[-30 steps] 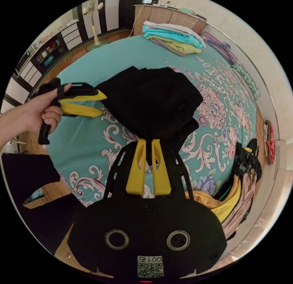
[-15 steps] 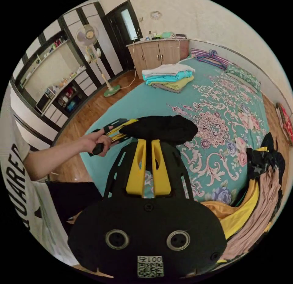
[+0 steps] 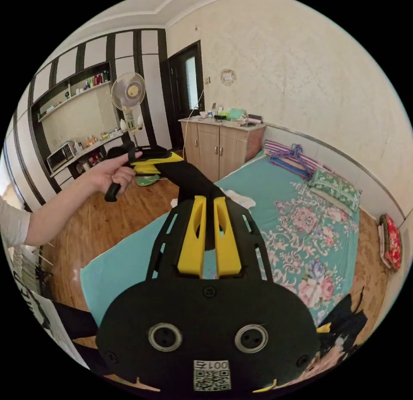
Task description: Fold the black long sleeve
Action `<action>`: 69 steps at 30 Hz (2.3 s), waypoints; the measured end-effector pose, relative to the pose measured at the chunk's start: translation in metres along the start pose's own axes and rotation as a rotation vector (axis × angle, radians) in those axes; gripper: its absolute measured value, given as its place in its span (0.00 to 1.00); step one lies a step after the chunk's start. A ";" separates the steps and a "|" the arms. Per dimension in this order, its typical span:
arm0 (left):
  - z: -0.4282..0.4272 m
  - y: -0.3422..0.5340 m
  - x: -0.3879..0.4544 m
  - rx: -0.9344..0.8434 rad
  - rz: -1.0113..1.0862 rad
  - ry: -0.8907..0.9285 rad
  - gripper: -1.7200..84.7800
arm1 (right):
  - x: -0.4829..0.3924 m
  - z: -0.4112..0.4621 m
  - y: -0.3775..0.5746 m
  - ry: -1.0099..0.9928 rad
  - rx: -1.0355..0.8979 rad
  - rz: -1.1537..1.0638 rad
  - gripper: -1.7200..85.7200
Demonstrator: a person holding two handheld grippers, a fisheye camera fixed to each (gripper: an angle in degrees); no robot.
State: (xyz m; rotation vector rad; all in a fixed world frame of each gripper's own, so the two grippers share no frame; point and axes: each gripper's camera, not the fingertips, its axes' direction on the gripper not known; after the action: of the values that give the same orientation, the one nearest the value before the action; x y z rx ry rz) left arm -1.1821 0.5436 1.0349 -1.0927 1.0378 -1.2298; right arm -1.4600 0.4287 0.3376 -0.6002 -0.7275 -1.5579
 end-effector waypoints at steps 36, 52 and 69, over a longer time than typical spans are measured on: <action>0.244 0.544 0.227 -0.188 0.995 -1.362 0.01 | -0.164 -0.258 0.361 0.416 -0.621 0.111 0.03; 0.625 0.949 0.488 -0.703 1.204 -1.184 0.01 | -0.048 -0.745 0.735 0.480 -0.673 0.897 0.04; 1.087 1.226 0.504 -1.399 1.224 -0.818 0.14 | 0.148 -1.012 0.937 0.402 -0.639 1.081 0.10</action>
State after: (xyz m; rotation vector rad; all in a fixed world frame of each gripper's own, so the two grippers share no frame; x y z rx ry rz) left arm 0.1379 0.1369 0.0189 -1.3081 1.4465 1.0656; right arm -0.5103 -0.4698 -0.1261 -0.8988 0.4204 -0.7886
